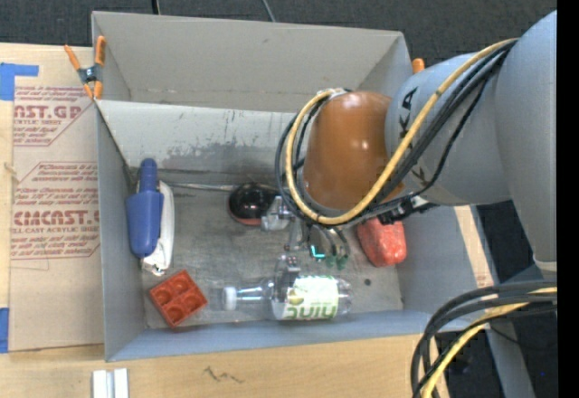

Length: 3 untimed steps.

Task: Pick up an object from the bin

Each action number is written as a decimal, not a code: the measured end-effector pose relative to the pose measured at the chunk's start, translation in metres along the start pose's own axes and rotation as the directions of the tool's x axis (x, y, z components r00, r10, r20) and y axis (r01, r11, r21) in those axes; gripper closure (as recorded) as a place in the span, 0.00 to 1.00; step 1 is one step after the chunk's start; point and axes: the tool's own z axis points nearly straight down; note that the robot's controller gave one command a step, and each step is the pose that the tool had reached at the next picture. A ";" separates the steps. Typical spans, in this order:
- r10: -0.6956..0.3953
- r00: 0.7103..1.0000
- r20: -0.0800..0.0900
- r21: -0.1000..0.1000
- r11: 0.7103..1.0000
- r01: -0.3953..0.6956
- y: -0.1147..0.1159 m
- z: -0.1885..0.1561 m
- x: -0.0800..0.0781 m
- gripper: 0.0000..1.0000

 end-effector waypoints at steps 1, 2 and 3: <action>0.000 1.000 0.007 0.000 1.000 0.000 0.000 -0.003 -0.002 0.00; -0.078 0.997 0.007 0.000 0.997 0.078 -0.035 -0.015 0.011 0.00; -0.059 0.998 0.007 0.002 0.998 0.059 -0.048 -0.031 0.025 0.00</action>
Offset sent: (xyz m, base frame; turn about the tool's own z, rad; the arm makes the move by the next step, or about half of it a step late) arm -0.0219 -0.0732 0.0280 -0.1367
